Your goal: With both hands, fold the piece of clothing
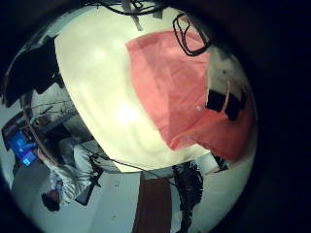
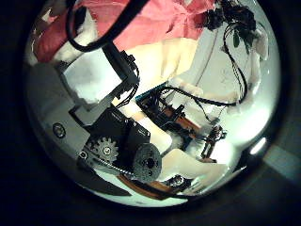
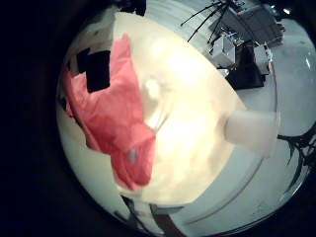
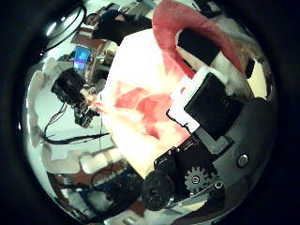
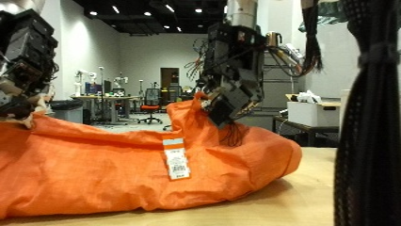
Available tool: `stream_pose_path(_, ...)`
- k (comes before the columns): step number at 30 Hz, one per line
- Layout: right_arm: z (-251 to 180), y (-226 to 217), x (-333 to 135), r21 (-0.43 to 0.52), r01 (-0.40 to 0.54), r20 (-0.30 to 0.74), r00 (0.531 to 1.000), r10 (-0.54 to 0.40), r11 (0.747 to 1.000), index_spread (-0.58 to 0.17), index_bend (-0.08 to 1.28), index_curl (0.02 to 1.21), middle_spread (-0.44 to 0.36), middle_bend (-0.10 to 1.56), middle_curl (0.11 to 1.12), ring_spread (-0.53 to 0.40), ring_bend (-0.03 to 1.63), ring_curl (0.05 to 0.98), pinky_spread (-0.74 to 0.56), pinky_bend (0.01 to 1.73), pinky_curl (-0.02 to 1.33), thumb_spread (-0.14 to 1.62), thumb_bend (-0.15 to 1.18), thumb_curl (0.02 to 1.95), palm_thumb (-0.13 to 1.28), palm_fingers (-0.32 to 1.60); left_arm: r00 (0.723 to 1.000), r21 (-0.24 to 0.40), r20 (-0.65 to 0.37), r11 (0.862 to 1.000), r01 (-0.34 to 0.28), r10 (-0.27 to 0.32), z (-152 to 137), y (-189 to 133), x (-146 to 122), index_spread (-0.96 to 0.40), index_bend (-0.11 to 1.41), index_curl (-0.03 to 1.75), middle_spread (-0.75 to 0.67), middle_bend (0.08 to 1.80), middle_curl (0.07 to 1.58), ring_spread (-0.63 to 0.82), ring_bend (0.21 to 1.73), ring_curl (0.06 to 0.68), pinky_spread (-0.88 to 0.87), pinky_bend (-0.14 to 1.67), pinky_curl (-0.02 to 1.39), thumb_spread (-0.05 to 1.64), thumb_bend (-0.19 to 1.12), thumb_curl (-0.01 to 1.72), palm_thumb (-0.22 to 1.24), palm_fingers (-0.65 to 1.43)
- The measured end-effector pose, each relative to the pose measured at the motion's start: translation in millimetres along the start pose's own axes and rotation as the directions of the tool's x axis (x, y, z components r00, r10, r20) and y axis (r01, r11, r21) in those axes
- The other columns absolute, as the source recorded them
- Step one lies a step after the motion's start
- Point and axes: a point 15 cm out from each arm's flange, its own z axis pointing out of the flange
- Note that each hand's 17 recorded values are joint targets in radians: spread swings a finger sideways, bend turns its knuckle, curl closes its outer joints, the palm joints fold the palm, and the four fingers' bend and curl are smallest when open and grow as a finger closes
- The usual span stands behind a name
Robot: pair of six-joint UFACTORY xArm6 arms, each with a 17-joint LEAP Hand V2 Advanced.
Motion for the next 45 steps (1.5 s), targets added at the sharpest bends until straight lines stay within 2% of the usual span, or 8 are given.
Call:
stream_pose_path(10, 41, -29, 21, 0.088, -0.07, -0.022, 0.997, 0.072, 0.994, -0.274, 0.89, 0.78, -0.166, 1.17, 0.81, -0.236, 1.29, 0.677, -0.29, 1.18, 0.91, 1.42, -0.02, 0.5, 0.82, 0.97, 0.988, 0.029, -0.134, 0.996, 0.082, -0.078, 15, -21, -40, -0.55, 0.17, 1.49, -0.52, 0.95, 0.96, -0.46, 1.23, 0.529, -0.73, 0.81, 0.6, 1.03, -0.04, 0.64, 0.59, 0.85)
stream_pose_path(13, 35, -42, 26, 0.146, -0.085, -0.02, 0.996, 0.089, 0.986, -0.29, 0.7, 0.74, -0.169, 1.11, 0.79, -0.249, 1.29, 0.657, -0.36, 1.15, 0.86, 1.49, -0.02, 0.42, 0.74, 0.85, 0.977, 0.069, -0.194, 0.992, 0.101, -0.086, 13, -25, -43, -0.53, 0.18, 1.44, -0.51, 0.92, 0.95, -0.43, 1.13, 0.524, -0.68, 0.77, 0.62, 1.08, -0.03, 0.6, 0.54, 0.61)
stream_pose_path(16, 25, -49, 28, 0.183, -0.11, 0.006, 0.994, 0.111, 0.977, -0.3, 0.49, 0.7, -0.179, 1.07, 0.76, -0.26, 1.31, 0.634, -0.46, 1.06, 0.79, 1.53, -0.02, 0.35, 0.65, 0.73, 0.963, 0.109, -0.252, 0.986, 0.129, -0.098, 11, -25, -48, -0.47, 0.13, 1.35, -0.42, 0.7, 0.9, -0.35, 1.08, 0.511, -0.61, 0.77, 0.65, 1.12, -0.03, 0.57, 0.5, 0.3)
stream_pose_path(19, 3, -55, 29, 0.227, -0.124, 0.022, 0.992, 0.123, 0.966, -0.313, 0.46, 0.68, -0.169, 1.02, 0.74, -0.269, 1.28, 0.609, -0.49, 0.99, 0.74, 1.54, -0.02, 0.31, 0.6, 0.7, 0.953, 0.15, -0.282, 0.977, 0.154, -0.108, 5, -22, -58, -0.37, 0.16, 1.22, -0.2, 0.41, 0.79, -0.14, 0.93, 0.467, -0.37, 0.69, 0.65, 1.14, -0.02, 0.55, 0.48, -0.07)
stream_pose_path(25, -57, -47, 75, 0.306, -0.182, 0.008, 0.982, 0.189, 0.934, -0.329, 0.47, 0.68, -0.137, 0.95, 0.71, -0.278, 1.22, 0.566, -0.47, 0.87, 0.67, 1.55, 0.0, 0.25, 0.56, 0.68, 0.948, 0.189, -0.29, 0.963, 0.192, -0.133, -5, -9, -75, -0.12, 0.11, 0.93, 0.2, 0.16, 0.55, 0.29, 0.64, 0.315, 0.22, 0.48, 0.51, 1.16, -0.02, 0.51, 0.45, -0.19)
stream_pose_path(32, -96, -5, 77, 0.217, -0.2, 0.02, 0.98, 0.2, 0.956, -0.343, 0.53, 0.72, -0.14, 0.9, 0.69, -0.26, 1.17, 0.547, -0.33, 0.68, 0.65, 1.51, -0.02, 0.2, 0.47, 0.53, 0.959, 0.258, -0.257, 0.947, 0.19, -0.122, -35, 18, -72, 0.03, 0.11, 0.65, 0.38, 0.14, 0.41, 0.47, 0.51, 0.256, 0.5, 0.38, 0.41, 1.17, -0.02, 0.47, 0.42, -0.17)
stream_pose_path(42, -117, 96, 84, -0.009, -0.193, 0.064, 0.979, 0.193, 0.981, -0.324, 0.54, 0.67, -0.057, 0.77, 0.62, -0.119, 0.91, 0.444, 0.18, 0.48, 0.55, 1.37, -0.02, 0.17, 0.31, 0.22, 0.973, 0.24, -0.226, 0.966, 0.095, -0.04, -45, 42, -7, 0.05, 0.14, 0.44, 0.43, 0.14, 0.28, 0.56, 0.41, 0.224, 0.58, 0.31, 0.35, 1.16, -0.02, 0.43, 0.39, -0.14)
stream_pose_path(45, -110, 118, 77, -0.047, -0.171, 0.076, 0.982, 0.174, 0.984, -0.319, 0.53, 0.65, -0.042, 0.74, 0.6, -0.091, 0.86, 0.422, 0.24, 0.46, 0.52, 1.34, -0.02, 0.17, 0.3, 0.19, 0.978, 0.236, -0.21, 0.97, 0.067, -0.017, -41, 47, 13, 0.05, 0.14, 0.41, 0.44, 0.14, 0.25, 0.57, 0.39, 0.219, 0.59, 0.3, 0.34, 1.16, -0.02, 0.42, 0.38, -0.13)
